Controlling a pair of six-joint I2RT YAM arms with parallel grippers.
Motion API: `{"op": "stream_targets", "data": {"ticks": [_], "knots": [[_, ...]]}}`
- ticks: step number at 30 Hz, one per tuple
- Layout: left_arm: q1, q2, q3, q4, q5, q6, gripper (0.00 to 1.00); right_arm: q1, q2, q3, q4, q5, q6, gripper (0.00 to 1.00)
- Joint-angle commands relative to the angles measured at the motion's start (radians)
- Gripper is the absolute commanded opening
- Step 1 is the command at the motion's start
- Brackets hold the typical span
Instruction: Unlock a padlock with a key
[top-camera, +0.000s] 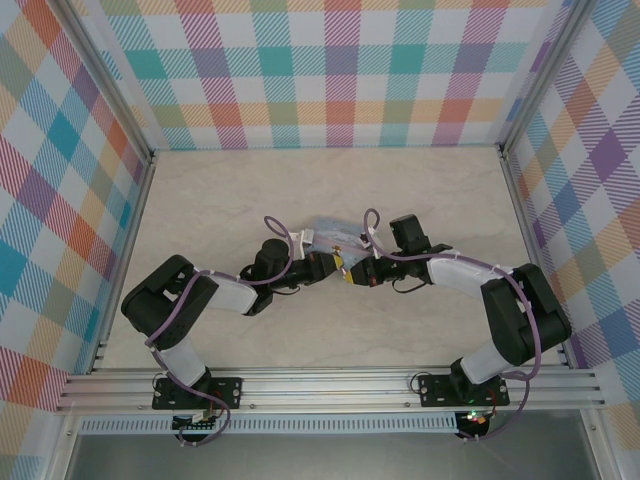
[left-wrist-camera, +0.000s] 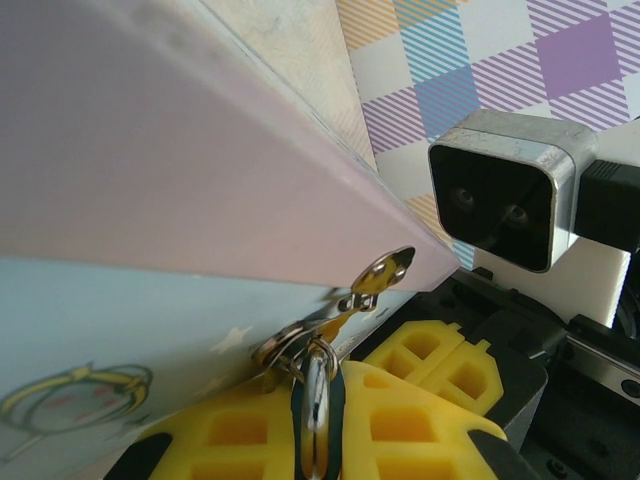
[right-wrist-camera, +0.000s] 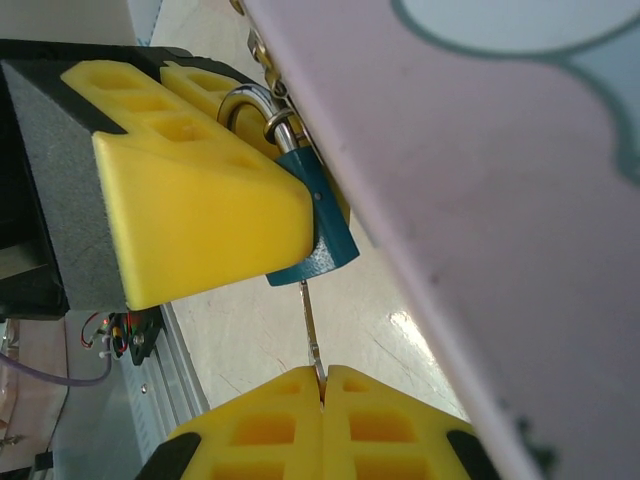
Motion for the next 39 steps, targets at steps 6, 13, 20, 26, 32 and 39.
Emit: {"op": "stream_targets", "data": {"ticks": [6, 13, 20, 26, 32, 39], "knots": [[0.005, -0.026, -0.011, 0.091, 0.053, 0.022, 0.0, -0.003, 0.031, 0.053, 0.011, 0.008, 0.008, 0.0], [0.005, -0.039, -0.014, 0.104, 0.057, 0.014, 0.0, -0.002, 0.045, 0.065, -0.006, -0.002, -0.007, 0.0], [0.004, -0.044, -0.013, 0.121, 0.068, 0.003, 0.0, -0.002, 0.049, 0.057, 0.01, -0.013, -0.001, 0.0], [0.004, -0.059, -0.026, 0.127, 0.1, 0.016, 0.0, -0.03, 0.029, 0.038, 0.137, -0.077, 0.074, 0.0], [0.004, -0.079, -0.032, 0.129, 0.135, 0.027, 0.0, -0.077, 0.009, 0.022, 0.233, -0.148, 0.137, 0.0], [0.001, -0.074, -0.032, 0.18, 0.105, -0.011, 0.0, -0.077, 0.025, 0.007, 0.311, -0.153, 0.209, 0.0]]}}
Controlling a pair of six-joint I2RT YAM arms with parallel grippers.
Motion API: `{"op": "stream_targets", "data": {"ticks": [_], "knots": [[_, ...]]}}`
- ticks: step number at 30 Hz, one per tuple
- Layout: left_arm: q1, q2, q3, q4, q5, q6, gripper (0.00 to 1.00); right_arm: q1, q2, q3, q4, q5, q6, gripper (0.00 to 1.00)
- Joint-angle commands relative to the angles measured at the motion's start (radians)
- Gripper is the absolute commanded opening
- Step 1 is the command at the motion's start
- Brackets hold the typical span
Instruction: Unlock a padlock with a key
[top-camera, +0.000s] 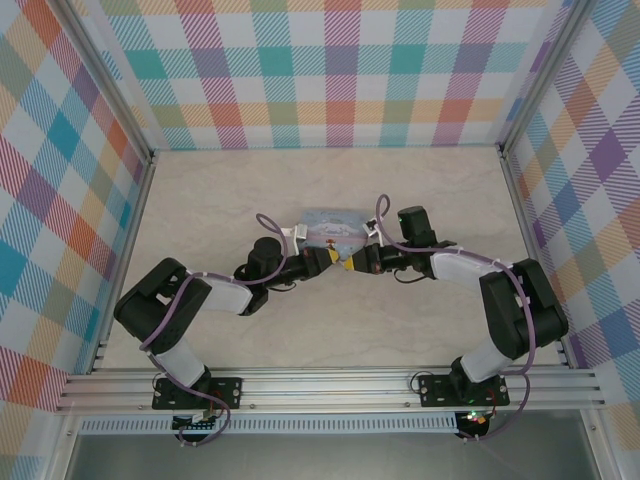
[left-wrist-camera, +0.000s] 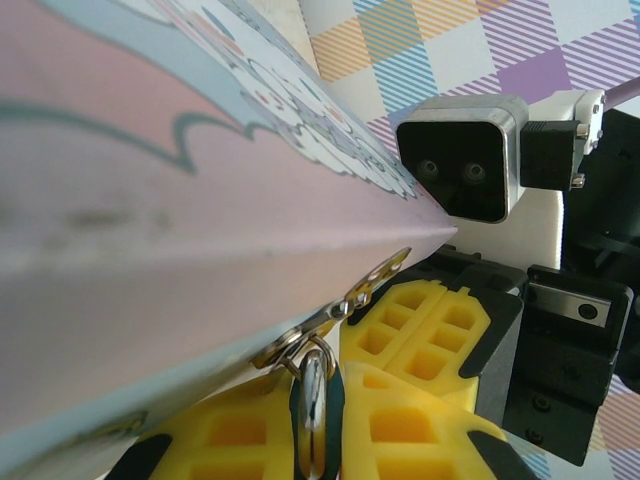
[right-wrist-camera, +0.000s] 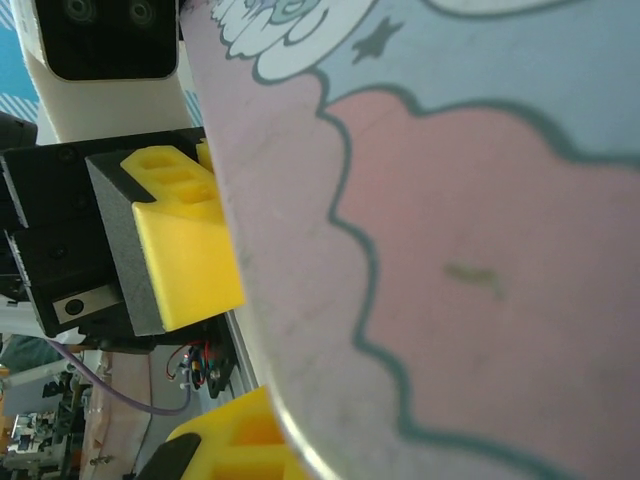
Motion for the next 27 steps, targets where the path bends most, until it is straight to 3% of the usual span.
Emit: {"op": "stream_targets", "data": {"ticks": [1, 13, 27], "knots": [[-0.024, -0.028, -0.008, 0.137, 0.09, -0.009, 0.0, -0.009, -0.005, -0.012, 0.158, 0.002, 0.048, 0.0], [-0.063, -0.012, -0.034, 0.174, -0.16, -0.107, 0.0, -0.016, -0.025, -0.135, 0.382, 0.046, 0.236, 0.0], [-0.079, 0.031, -0.005, 0.22, -0.15, -0.126, 0.0, -0.017, -0.01, -0.141, 0.458, -0.018, 0.315, 0.0]]}}
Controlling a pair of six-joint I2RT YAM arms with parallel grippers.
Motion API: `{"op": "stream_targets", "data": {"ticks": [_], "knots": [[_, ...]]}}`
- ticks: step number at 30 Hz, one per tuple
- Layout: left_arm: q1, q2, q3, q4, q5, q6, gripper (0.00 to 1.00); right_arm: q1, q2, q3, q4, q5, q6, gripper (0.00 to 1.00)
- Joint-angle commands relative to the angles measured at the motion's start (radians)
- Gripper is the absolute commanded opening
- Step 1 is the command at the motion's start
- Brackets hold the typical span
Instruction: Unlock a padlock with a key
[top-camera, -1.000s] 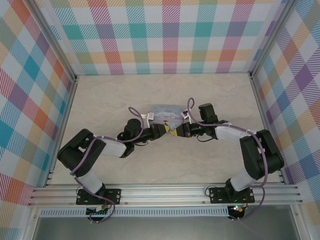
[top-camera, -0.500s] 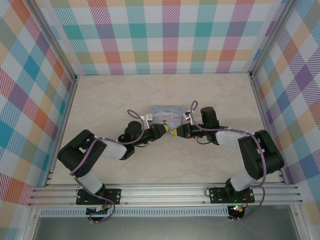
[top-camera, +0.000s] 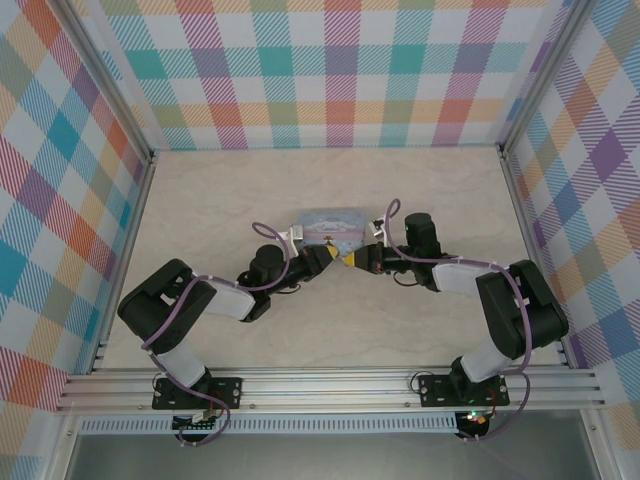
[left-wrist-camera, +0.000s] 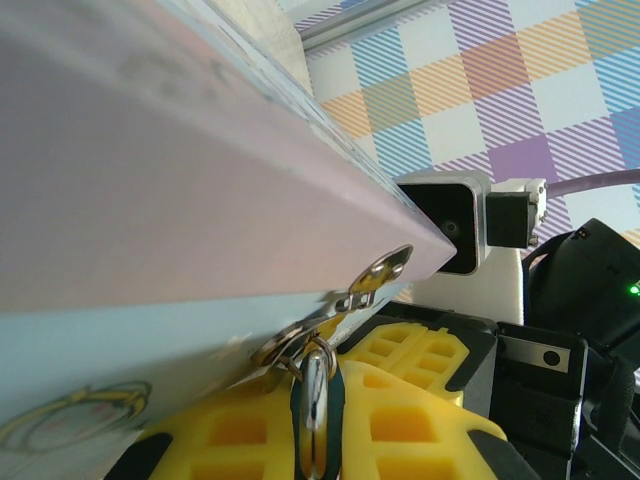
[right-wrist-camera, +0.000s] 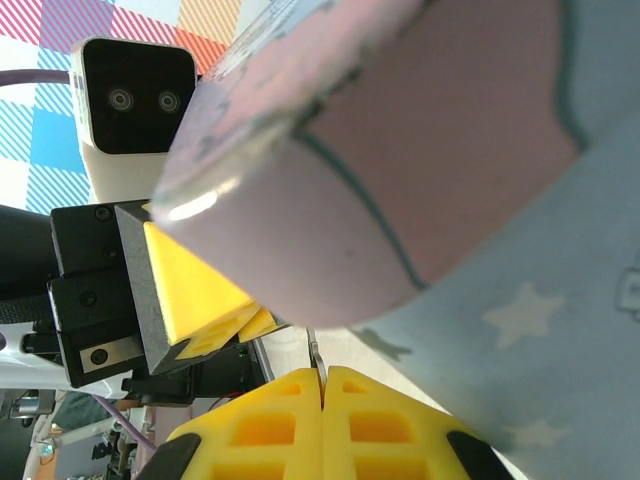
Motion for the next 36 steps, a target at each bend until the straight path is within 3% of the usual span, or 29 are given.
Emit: {"op": "stream_targets", "data": {"ticks": [1, 19, 36], "knots": [[-0.026, 0.019, 0.031, 0.116, 0.044, -0.007, 0.0, -0.006, -0.011, -0.007, 0.086, -0.029, 0.026, 0.0], [-0.043, 0.069, 0.057, 0.176, 0.071, -0.074, 0.0, -0.003, 0.087, -0.001, 0.351, -0.016, 0.185, 0.0], [-0.045, 0.066, 0.075, 0.207, 0.128, -0.093, 0.0, 0.007, 0.114, -0.011, 0.418, -0.046, 0.249, 0.0]]}}
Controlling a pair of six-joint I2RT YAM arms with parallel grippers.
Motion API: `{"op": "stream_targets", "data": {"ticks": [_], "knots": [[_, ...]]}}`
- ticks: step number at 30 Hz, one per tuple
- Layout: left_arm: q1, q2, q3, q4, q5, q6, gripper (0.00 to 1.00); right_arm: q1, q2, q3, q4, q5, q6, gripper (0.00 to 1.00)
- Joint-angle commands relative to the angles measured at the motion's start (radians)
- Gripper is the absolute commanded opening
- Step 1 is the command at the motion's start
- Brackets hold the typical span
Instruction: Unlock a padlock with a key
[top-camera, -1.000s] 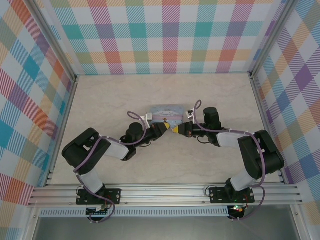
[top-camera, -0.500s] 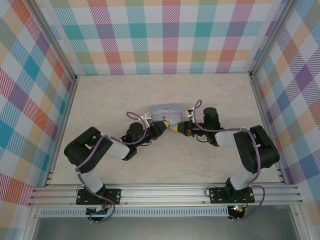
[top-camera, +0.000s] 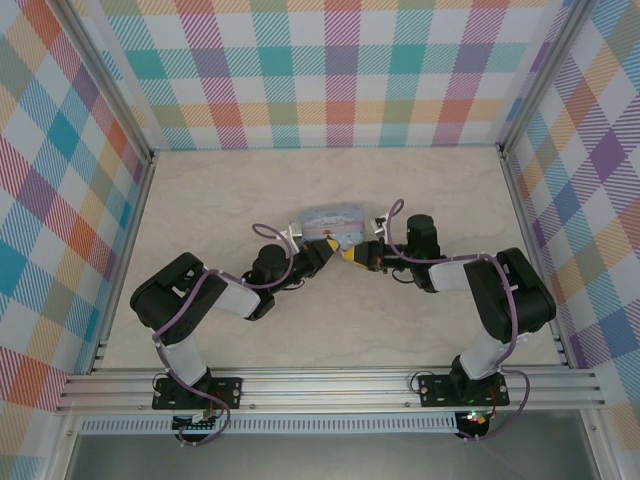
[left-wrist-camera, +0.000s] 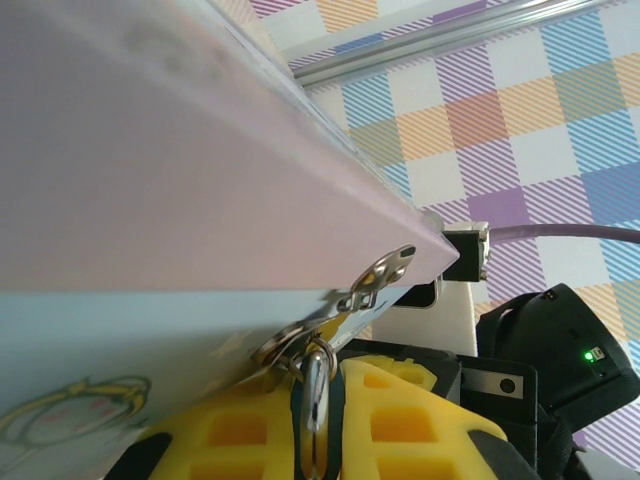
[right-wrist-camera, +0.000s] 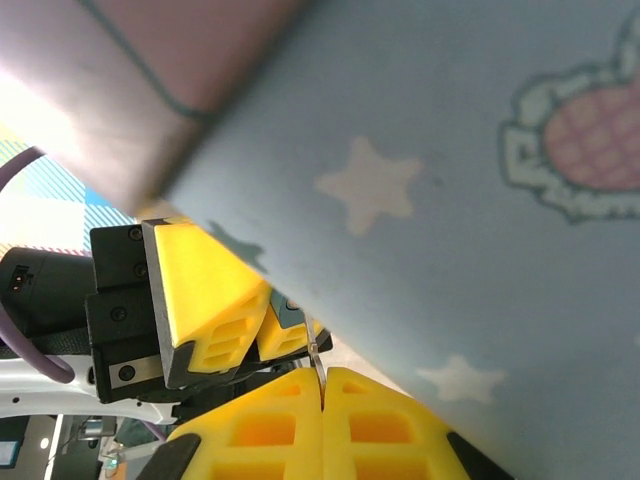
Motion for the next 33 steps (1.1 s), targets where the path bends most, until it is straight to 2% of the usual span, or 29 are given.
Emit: {"op": "stream_targets", "data": {"ticks": [1, 6, 10, 26, 33], "knots": [[-0.039, -0.015, 0.049, 0.098, 0.196, 0.014, 0.0, 0.013, 0.004, 0.014, 0.115, -0.002, 0.012, 0.0], [-0.037, -0.06, 0.053, 0.024, 0.255, 0.067, 0.0, -0.007, -0.025, 0.008, 0.055, 0.028, -0.034, 0.0], [-0.035, -0.087, 0.039, -0.03, 0.261, 0.1, 0.0, -0.029, -0.051, 0.007, 0.038, 0.035, -0.041, 0.0], [-0.034, -0.074, 0.034, -0.024, 0.314, 0.105, 0.0, -0.077, -0.099, 0.004, -0.041, 0.06, -0.107, 0.0], [-0.034, -0.071, 0.036, -0.002, 0.303, 0.086, 0.0, -0.084, -0.09, 0.009, -0.045, 0.06, -0.112, 0.0]]}}
